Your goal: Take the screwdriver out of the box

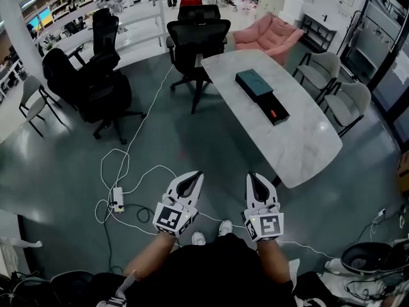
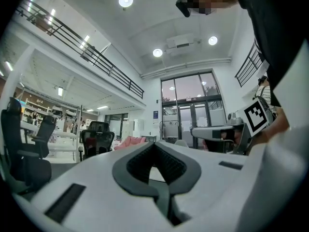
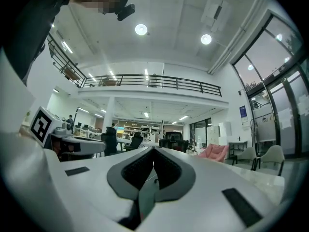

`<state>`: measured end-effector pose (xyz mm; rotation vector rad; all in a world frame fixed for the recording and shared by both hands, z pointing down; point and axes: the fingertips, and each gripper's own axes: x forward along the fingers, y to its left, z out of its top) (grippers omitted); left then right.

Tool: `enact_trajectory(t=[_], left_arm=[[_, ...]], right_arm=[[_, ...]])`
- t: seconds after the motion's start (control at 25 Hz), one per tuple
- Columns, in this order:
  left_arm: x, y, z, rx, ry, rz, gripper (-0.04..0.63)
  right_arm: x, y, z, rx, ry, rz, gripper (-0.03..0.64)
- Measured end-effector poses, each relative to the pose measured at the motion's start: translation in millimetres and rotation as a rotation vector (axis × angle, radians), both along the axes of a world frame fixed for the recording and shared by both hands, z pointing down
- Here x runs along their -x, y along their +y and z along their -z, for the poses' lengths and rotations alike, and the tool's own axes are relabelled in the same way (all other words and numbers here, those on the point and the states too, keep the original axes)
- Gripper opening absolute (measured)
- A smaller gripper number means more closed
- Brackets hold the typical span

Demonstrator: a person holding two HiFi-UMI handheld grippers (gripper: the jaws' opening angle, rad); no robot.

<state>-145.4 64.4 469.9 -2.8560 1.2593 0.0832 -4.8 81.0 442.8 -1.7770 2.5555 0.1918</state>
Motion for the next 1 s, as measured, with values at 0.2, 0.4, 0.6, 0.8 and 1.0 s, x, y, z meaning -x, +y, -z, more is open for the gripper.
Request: enact_trajectory(t=[0.2, 0.4, 0.6, 0.8, 1.0], left_arm=[[3.2, -7.7, -5.0, 0.007, -0.017, 0.002, 0.006], [-1.7, -26.6, -13.0, 0.024, -0.015, 0.009, 0.006], [-14.8, -62.8, -13.3, 0.025, -0.024, 0.015, 0.006], [-32.5, -107.8, -10.6, 0.027, -0.030, 0.018, 0.006], [-49.0, -148.1, -18.1, 0.049, -0.047, 0.029, 0.006]], right_arm=[[0.6, -12.3, -2.2, 0.004, 0.008, 0.009, 0.023], [-2.9, -35.1, -10.2, 0.007, -0.003, 0.015, 0.023], [-14.7, -70.5, -18.1, 0.017, -0.007, 0.018, 0.023], [-33.2, -112.9, -20.7, 0.021, -0.013, 0.016, 0.023], [-54.6, -150.5, -27.4, 0.041, -0.011, 0.018, 0.023]])
